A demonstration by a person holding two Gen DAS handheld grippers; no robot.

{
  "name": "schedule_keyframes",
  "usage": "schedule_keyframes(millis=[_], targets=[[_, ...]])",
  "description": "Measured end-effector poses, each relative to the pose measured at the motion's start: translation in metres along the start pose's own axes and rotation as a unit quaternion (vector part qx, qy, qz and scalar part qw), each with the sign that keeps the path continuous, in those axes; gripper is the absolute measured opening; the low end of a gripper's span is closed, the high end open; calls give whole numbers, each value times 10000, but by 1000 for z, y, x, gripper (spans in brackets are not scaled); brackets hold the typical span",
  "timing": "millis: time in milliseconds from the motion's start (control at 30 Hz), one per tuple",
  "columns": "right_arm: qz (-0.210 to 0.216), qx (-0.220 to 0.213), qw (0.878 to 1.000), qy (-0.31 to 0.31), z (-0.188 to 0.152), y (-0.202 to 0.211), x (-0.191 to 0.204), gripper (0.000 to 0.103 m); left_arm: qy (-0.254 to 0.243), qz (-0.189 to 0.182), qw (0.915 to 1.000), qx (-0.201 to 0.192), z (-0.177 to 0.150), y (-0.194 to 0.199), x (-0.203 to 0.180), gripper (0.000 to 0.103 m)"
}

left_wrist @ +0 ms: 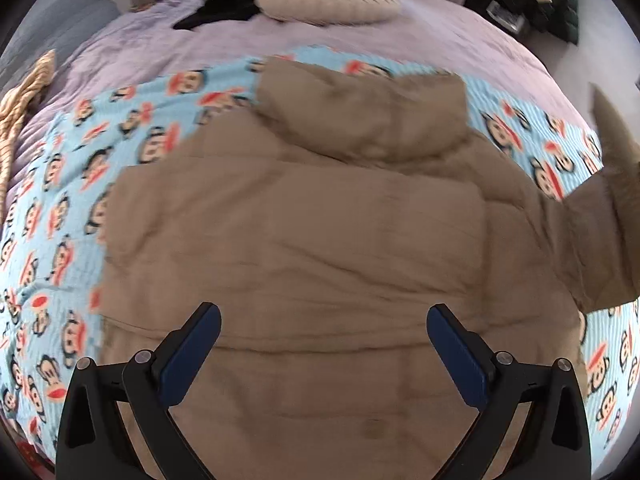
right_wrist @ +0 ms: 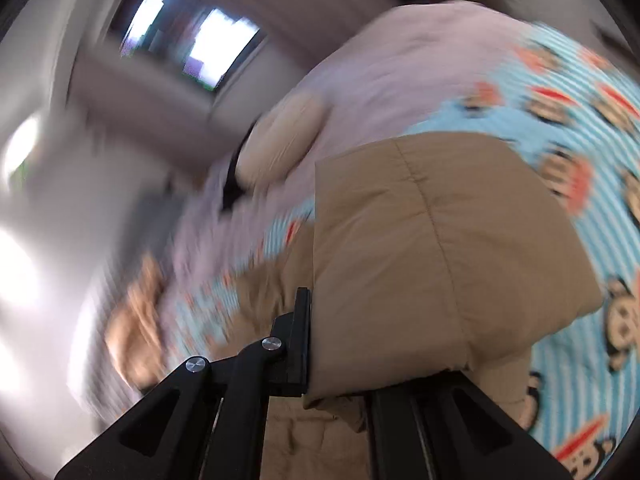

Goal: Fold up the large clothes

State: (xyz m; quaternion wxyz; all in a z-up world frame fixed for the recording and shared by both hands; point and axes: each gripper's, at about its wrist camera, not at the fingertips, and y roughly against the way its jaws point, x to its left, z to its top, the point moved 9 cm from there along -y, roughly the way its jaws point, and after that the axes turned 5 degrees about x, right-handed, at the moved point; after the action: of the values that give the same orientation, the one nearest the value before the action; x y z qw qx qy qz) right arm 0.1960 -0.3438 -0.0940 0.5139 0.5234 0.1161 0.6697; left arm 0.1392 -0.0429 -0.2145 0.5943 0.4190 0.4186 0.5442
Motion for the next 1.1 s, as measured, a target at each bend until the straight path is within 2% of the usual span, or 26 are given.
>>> schedule_keyframes(millis=[67,167,267,333,433,500,567,600,633,667,700,767,800,867,900,933,1000,1100], targets=[[-69,379,9979,530,-18,-42,44,6,59,84,9999,-80,4,0,26,103],[-297,825,9919,917,-57,-98,74,6,221,168,9996,-93,4,-3,63,103],[-596,1182,9869,922,-85,-148,72,6,361,154,9992,-68,1,-7,87,103],[-769,1337,9850,776,-110,-167,63,6,360,160,9992,-45,-2,-11,96,103],[-971,1490,9830,459,-135,-179,32,6,326,64,9994,-27,-3,-17,98,103],[-988,1541,9826,300,-140,-181,25,7,273,-7,9996,-16,-2,-22,94,103],[-913,1633,9820,266,-141,-173,30,15,216,-26,9998,14,1,-27,88,103],[-866,1621,9826,267,-142,-169,34,31,213,-128,9997,83,1,-31,85,103],[-790,1550,9845,236,-140,-159,37,58,263,-226,9993,132,2,-34,82,103],[-727,1417,9871,150,-137,-147,37,68,352,-318,9987,158,2,-36,81,102],[-701,1253,9896,41,-134,-136,36,71,404,-461,9980,160,4,-36,78,96],[-746,1004,9916,-328,-126,-115,20,71,434,-693,9966,134,8,-36,74,92],[-761,856,9912,-669,-120,-105,8,71,444,-742,9962,95,11,-35,73,92],[-680,580,9877,-1285,-108,-95,-14,47,423,-852,9955,24,16,-34,70,92],[-673,505,9846,-1534,-103,-93,-25,18,423,-932,9947,-21,19,-32,69,92],[-628,444,9829,-1675,-97,-93,-31,6,433,-1010,9939,-58,22,-30,70,92],[-563,313,9868,-1486,-85,-94,-21,6,478,-1244,9910,-142,25,-24,71,92],[-414,385,9965,-616,-77,-104,25,6,599,-1619,9847,-241,29,-16,78,92]])
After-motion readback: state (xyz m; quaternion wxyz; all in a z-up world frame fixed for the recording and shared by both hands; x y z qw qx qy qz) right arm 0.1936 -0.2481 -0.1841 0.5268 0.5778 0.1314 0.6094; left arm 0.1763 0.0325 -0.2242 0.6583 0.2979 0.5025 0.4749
